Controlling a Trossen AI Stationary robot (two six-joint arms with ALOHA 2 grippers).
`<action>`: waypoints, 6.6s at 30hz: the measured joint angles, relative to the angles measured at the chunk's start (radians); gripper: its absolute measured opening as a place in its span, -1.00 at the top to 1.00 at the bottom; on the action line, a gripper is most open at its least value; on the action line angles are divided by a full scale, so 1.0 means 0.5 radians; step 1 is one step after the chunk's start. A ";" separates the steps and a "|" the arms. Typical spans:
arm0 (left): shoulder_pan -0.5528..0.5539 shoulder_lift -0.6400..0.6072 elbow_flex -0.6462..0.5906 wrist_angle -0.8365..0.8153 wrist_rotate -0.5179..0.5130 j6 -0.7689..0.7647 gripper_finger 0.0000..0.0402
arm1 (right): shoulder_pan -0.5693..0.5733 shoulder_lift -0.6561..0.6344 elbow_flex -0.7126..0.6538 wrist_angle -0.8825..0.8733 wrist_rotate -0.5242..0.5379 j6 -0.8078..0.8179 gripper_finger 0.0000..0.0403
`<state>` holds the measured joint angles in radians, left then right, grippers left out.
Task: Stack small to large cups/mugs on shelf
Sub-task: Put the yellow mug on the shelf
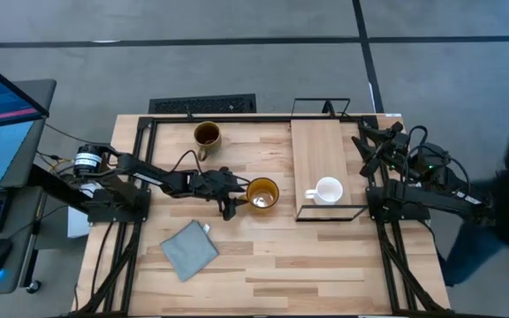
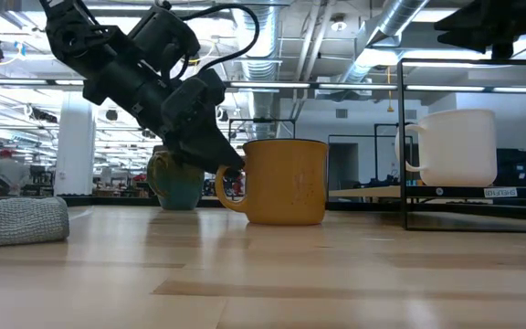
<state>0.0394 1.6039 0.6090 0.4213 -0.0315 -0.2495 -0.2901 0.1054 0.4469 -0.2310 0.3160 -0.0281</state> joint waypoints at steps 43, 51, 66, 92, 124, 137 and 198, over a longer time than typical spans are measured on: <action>0.233 0.003 0.395 -0.223 -0.016 0.439 0.59 | 0.000 0.000 -0.001 -0.003 0.000 0.003 -0.12; 0.327 0.003 0.552 -0.304 0.055 0.491 0.58 | 0.000 -0.001 0.000 -0.006 0.000 0.003 -0.12; 0.355 0.436 1.124 -0.396 0.313 0.543 0.59 | 0.002 0.000 0.000 -0.062 0.000 0.003 -0.12; 0.433 1.055 1.860 -0.613 0.524 0.654 0.59 | 0.001 0.000 0.000 -0.061 -0.001 0.003 -0.12; 0.485 1.262 2.212 -0.715 0.659 0.598 0.59 | 0.001 -0.001 -0.001 -0.054 -0.001 0.003 -0.12; 0.475 1.312 2.246 -0.711 0.728 0.640 0.59 | 0.000 -0.001 -0.001 -0.061 -0.001 0.002 -0.12; 0.488 1.348 2.250 -0.694 0.644 0.591 0.37 | 0.000 -0.001 -0.001 -0.061 -0.001 -0.001 -0.12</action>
<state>0.2836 2.2780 1.7340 0.0740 0.2904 0.0458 -0.2901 0.1051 0.4465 -0.2615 0.3157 -0.0288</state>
